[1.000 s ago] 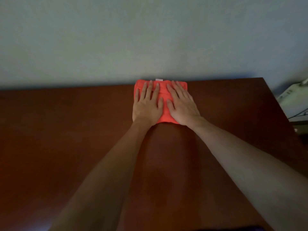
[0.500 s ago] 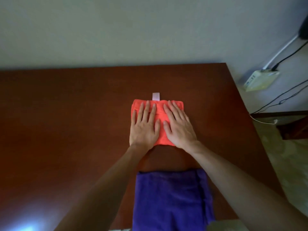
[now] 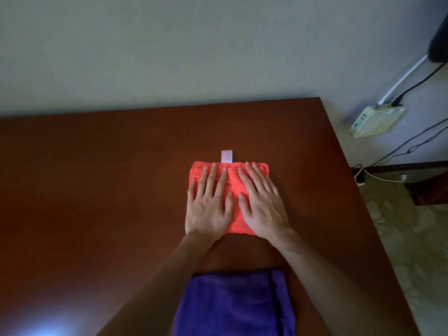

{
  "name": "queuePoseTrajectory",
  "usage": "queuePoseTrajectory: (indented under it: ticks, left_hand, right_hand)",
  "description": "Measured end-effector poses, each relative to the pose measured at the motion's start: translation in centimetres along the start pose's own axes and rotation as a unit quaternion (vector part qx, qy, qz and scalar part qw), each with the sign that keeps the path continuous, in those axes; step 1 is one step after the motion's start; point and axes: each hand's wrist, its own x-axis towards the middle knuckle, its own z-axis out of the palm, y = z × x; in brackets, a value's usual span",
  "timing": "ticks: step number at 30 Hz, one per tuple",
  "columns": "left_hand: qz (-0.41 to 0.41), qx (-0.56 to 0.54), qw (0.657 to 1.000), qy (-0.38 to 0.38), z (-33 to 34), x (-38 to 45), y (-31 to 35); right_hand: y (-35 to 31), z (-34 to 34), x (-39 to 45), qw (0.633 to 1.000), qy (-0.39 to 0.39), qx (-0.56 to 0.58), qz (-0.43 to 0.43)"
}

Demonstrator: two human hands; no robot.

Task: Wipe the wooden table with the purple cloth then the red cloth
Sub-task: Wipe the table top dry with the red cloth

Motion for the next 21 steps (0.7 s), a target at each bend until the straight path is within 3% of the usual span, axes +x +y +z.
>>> queuePoseTrajectory:
  ticks: [13, 21]
  left_hand:
    - [0.018, 0.002, 1.000, 0.000, 2.9, 22.6, 3.6]
    - [0.023, 0.020, 0.999, -0.011, 3.6, 24.7, 4.3]
  right_hand:
    - [12.6, -0.5, 18.4, 0.999, 0.009, -0.028, 0.026]
    - [13.9, -0.5, 19.8, 0.999, -0.001, -0.032, 0.040]
